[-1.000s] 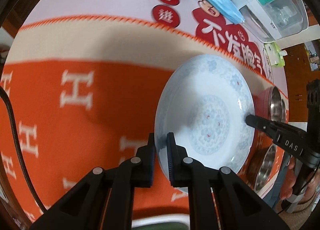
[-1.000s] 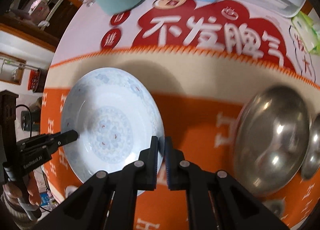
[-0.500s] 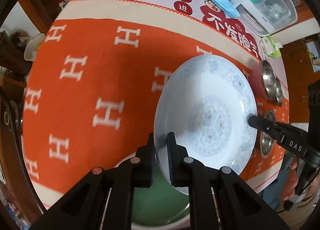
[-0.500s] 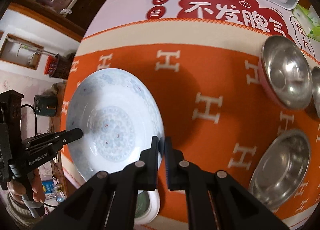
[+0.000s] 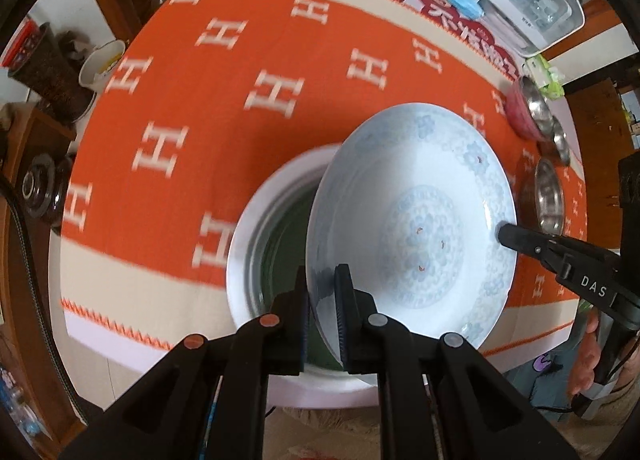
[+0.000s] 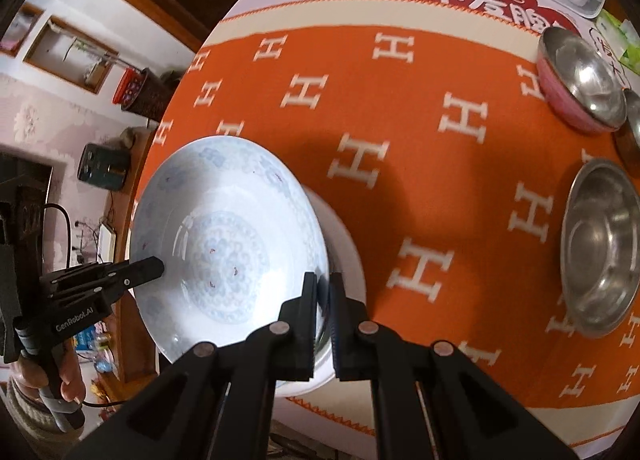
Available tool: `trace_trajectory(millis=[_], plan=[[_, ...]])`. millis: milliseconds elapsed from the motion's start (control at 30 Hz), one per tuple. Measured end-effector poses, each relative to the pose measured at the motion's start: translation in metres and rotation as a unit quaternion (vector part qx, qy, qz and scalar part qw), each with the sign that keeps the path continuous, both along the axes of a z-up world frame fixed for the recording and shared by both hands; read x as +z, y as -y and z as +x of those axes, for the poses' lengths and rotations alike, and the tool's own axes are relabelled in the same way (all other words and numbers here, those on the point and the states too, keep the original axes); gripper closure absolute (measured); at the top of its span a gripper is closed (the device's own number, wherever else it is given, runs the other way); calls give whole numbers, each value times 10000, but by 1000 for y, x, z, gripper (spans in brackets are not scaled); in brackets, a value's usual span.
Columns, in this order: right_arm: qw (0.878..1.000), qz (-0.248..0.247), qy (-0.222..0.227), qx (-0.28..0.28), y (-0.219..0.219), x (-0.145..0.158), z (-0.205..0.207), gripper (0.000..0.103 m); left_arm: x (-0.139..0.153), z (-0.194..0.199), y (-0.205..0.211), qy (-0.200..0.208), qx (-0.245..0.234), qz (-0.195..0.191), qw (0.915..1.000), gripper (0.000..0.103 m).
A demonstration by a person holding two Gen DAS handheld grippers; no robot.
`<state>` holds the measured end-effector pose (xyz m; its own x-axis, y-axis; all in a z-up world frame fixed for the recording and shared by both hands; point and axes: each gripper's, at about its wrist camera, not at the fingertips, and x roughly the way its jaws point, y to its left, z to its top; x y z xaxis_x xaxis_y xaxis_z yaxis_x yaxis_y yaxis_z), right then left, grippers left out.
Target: Organize plates and bowls
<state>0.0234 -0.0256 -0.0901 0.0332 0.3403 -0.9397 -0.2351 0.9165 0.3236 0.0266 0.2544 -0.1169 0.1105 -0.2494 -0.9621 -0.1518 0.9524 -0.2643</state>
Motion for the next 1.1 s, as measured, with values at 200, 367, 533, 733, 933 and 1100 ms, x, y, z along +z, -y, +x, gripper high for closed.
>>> trace_trajectory(millis=[200,367,533,733,933,1100], plan=[[9999,-120,14,106,-11,-21,-25,98,-22,-25,-4,-121,54,103,9999,93],[9998,-126,-84,85,-15,-36,-30,98,-35,-31,-6,-145,-25,191,9997,92],[9997,-240,-49,59,-19,-45,-33,97,-48,-29,-5,-231,-103,221,9994,92],[9995,-303,-34,14,-21,-49,-33,98,-57,-25,1,-232,-353,565,9975,93],[9992,-388,13,18,-23,-48,-31,97,-56,-21,7,-169,-570,729,9956,92],[9985,-517,74,145,-25,-48,-31,96,-55,-20,14,-172,-766,750,9941,76]])
